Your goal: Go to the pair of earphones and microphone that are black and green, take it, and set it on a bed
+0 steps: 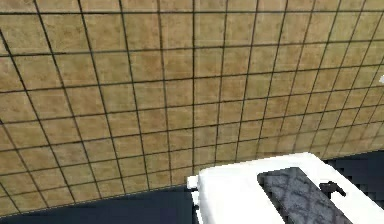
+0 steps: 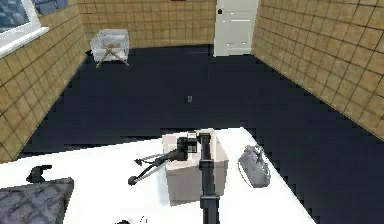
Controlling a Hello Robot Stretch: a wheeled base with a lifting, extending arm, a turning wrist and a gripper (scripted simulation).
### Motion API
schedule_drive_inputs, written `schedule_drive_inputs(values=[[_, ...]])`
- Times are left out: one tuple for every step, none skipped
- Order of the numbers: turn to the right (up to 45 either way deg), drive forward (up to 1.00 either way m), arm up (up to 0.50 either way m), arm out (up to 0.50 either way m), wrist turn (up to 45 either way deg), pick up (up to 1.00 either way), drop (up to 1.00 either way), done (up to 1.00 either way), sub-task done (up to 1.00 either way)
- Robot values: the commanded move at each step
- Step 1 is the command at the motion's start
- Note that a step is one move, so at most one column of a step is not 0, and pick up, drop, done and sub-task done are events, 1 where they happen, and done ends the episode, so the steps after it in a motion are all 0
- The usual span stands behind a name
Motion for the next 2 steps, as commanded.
schedule_drive_inputs(values=[[0.0, 0.00, 0.00, -0.08, 0.0, 0.00, 0.00, 0.00, 0.00], [0.0, 0.00, 0.00, 0.00, 0.0, 0.00, 0.00, 1.00, 0.00]])
